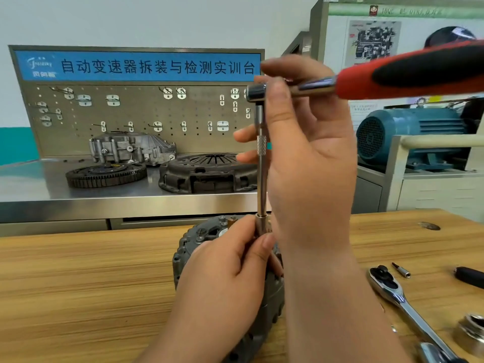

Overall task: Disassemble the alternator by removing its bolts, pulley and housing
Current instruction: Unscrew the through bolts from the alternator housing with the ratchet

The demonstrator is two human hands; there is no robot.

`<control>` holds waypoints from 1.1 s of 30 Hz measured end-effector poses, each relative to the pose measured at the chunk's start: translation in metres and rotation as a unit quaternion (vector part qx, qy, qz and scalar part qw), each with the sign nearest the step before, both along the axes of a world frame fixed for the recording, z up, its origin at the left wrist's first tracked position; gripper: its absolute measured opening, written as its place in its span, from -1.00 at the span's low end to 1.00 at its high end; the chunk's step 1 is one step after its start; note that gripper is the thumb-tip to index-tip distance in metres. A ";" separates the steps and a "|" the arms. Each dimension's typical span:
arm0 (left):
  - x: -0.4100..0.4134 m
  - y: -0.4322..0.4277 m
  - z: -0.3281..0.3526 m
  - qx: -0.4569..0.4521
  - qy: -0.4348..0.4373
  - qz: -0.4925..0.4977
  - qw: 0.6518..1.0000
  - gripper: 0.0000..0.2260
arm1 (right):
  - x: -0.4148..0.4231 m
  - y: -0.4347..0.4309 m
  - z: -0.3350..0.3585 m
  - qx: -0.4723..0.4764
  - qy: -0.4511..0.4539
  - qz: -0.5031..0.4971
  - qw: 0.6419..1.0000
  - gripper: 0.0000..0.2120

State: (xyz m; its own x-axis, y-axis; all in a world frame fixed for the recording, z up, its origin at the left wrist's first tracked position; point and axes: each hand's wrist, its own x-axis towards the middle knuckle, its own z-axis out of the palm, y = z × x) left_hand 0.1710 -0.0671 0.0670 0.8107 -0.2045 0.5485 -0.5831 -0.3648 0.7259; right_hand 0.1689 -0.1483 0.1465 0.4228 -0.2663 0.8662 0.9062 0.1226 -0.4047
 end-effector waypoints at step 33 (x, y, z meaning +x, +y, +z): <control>0.001 0.002 -0.001 0.010 -0.016 -0.011 1.000 -0.78 | 0.001 -0.002 0.000 0.058 0.041 0.109 0.992 -0.85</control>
State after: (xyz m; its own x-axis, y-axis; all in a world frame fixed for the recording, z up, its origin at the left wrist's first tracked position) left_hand 0.1716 -0.0654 0.0662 0.7875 -0.2330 0.5705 -0.6146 -0.3660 0.6988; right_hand 0.1701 -0.1501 0.1467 0.5481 -0.2574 0.7958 0.8185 0.3613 -0.4468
